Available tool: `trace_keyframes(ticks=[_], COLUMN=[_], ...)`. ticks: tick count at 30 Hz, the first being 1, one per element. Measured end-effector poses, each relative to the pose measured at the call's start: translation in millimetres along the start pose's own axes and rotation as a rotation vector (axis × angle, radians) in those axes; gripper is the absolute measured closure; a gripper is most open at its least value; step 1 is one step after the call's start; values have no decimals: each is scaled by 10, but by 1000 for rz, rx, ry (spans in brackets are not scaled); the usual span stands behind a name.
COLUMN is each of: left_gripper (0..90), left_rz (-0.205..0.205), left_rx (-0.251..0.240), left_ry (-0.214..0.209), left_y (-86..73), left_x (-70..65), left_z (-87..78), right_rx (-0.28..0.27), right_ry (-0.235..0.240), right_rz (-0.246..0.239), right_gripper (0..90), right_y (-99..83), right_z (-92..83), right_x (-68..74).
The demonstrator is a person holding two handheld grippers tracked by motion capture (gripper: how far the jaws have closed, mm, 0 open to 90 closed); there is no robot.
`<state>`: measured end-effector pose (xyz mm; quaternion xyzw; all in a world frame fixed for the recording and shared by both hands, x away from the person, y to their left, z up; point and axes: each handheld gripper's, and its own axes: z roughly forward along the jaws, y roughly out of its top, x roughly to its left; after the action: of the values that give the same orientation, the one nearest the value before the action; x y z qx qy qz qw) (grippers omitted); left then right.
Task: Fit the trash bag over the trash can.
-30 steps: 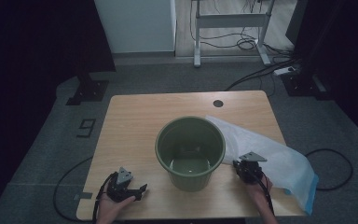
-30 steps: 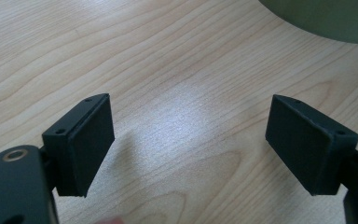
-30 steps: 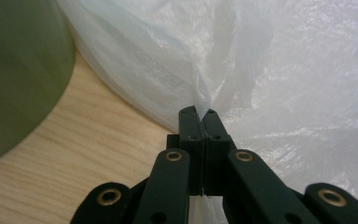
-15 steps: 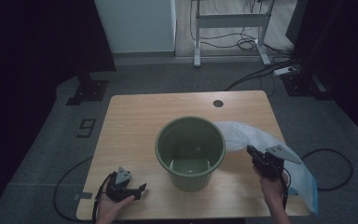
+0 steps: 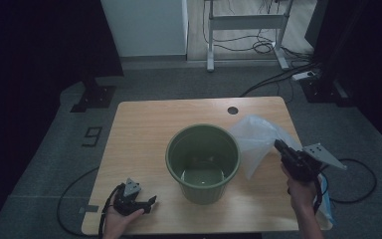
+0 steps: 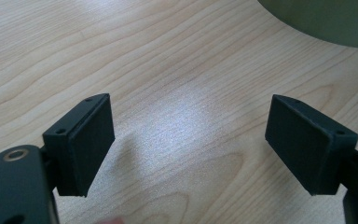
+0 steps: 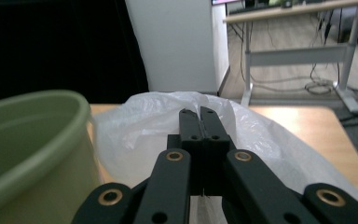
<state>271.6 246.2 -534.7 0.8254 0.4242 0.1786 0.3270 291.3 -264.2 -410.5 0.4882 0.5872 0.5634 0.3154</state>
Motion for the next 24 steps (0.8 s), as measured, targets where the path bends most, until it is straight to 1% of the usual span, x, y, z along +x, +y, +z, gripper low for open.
trace_keyframes(ticks=[1,5,6,7,8,9,10,11,12,13,14,15,17,18,20,21,24], left_gripper=[152,153,153,153,153,153,153,153,153,153,153,153,153,153,153,153,153], left_rz=[0,0,-1,-1,-1,0,0,0,0,0,2,2,1,1,-1,-2,-2], left_rx=[1,1,1,2,2,3,3,4,4,5,5,5,5,5,5,6,7], left_ry=[1,1,1,1,1,1,1,0,0,0,0,0,0,0,0,0,0], left_y=[-1,-3,-4,-5,-5,-6,-6,-5,-5,-4,-4,-4,-5,-6,-9,-11,-12], left_x=[0,4,5,5,5,3,3,2,1,-1,-2,-2,0,3,8,11,10], left_z=[2,2,3,5,5,9,9,11,13,14,14,14,14,13,14,17,18], right_rx=[-20,-59,-76,-86,-86,-107,-107,-123,-123,-135,-135,-151,-153,-161,-167,-180,-192], right_ry=[2,7,12,15,15,21,21,24,24,29,29,38,42,49,53,62,69], right_rz=[-7,-27,-38,-43,-43,-56,-56,-63,-63,-65,-65,-69,-69,-77,-80,-87,-97], right_gripper=[891,891,891,892,892,892,892,891,891,892,892,892,891,891,892,892,892], right_y=[91,267,352,400,400,501,501,582,582,644,644,714,735,786,811,869,920], right_z=[-29,-98,-137,-159,-159,-202,-202,-228,-228,-244,-244,-256,-260,-272,-280,-302,-330], right_x=[23,85,119,138,138,178,178,209,209,233,233,266,279,316,334,377,415])
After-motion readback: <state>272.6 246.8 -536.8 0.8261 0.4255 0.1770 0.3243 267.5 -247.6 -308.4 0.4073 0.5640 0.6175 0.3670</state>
